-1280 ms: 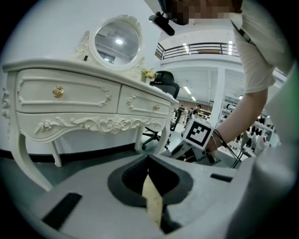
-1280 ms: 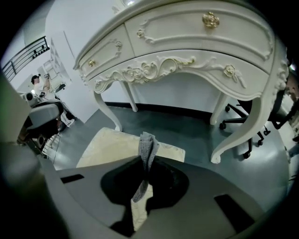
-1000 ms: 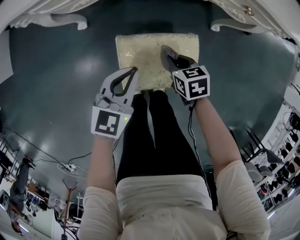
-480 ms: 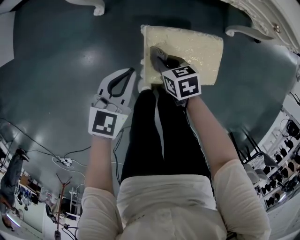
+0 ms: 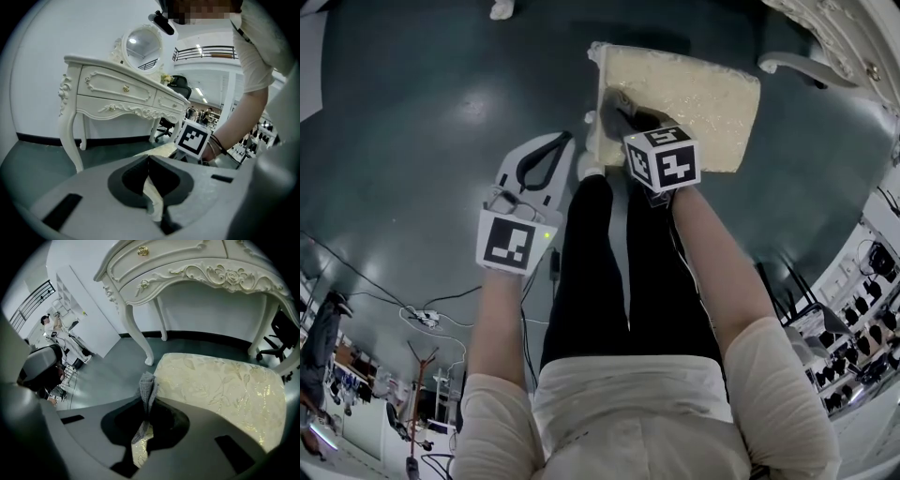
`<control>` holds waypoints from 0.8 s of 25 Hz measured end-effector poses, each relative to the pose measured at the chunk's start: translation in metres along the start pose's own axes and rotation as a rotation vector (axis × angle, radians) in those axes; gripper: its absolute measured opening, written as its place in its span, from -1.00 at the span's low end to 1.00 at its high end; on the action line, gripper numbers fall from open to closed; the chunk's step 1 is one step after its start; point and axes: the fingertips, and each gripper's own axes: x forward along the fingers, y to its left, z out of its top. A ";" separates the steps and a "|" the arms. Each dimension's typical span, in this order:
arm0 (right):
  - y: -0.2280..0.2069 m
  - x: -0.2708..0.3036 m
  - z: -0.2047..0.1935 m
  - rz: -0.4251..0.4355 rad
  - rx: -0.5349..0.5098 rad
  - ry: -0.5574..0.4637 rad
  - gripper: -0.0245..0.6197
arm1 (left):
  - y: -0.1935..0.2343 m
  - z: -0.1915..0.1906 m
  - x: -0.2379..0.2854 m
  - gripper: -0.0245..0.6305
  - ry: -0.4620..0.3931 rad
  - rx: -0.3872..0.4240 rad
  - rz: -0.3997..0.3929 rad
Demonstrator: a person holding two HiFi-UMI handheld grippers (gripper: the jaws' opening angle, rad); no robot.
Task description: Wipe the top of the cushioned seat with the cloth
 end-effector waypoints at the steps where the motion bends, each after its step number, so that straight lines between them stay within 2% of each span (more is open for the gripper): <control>1: -0.001 0.001 -0.001 0.005 -0.002 -0.001 -0.84 | 0.000 -0.001 0.002 -0.92 -0.001 -0.003 0.000; 11: -0.038 -0.019 -0.010 0.022 -0.010 -0.013 -0.84 | -0.030 0.009 0.033 -0.92 0.001 -0.006 0.003; 20: -0.078 -0.044 -0.029 0.022 0.006 -0.036 -0.84 | -0.076 0.010 0.063 -0.92 0.017 0.004 -0.014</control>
